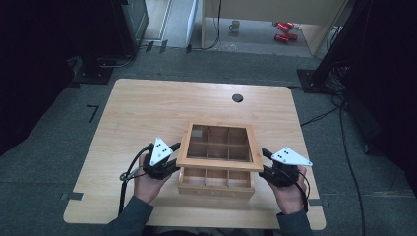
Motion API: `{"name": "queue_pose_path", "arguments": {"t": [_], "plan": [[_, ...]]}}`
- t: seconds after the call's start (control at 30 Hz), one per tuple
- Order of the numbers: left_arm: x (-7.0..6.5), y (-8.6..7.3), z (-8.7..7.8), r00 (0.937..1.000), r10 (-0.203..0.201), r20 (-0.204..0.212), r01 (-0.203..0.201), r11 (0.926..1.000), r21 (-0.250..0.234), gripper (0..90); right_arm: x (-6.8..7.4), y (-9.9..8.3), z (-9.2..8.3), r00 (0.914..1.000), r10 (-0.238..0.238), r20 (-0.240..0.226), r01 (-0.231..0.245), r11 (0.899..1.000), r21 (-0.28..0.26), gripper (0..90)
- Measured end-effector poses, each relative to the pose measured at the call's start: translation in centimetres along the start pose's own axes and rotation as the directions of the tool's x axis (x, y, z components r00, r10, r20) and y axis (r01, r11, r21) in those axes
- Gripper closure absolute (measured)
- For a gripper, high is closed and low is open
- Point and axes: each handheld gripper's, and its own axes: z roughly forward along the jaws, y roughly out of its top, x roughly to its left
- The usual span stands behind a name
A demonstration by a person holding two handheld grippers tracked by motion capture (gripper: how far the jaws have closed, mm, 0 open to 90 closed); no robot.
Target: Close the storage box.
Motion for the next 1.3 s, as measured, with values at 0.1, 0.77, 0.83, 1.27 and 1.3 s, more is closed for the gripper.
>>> {"name": "queue_pose_path", "arguments": {"t": [0.1,0.77,0.83,1.27,1.3], "plan": [[-0.1,-0.2,-0.1,1.0000,0.000,0.001,0.000,1.0000,-0.001,62.3,0.1,-0.1,0.0,1.0000,0.003,-0.002,-0.003,1.000,0.001,54.3],[-1.0,-1.4,-1.2,0.9998,0.006,-0.021,-0.007,0.9998,-0.020,56.0,0.7,-1.3,-0.6,1.0000,-0.006,-0.002,0.006,1.000,0.003,54.4],[-1.0,-1.6,-1.3,0.9998,-0.003,-0.020,0.002,0.9998,-0.019,55.3,0.7,-1.5,-0.6,1.0000,-0.006,-0.003,0.006,1.000,0.007,54.3],[-1.3,-2.7,-1.5,0.9998,-0.013,-0.014,0.013,0.9999,-0.008,54.3,1.1,-2.7,-0.6,1.0000,0.006,-0.008,-0.005,1.000,0.029,54.5],[-1.4,-2.8,-1.6,0.9999,-0.014,-0.009,0.014,0.9999,-0.009,54.3,1.2,-2.8,-0.6,1.0000,0.005,-0.006,-0.005,0.999,0.032,54.6]]}}
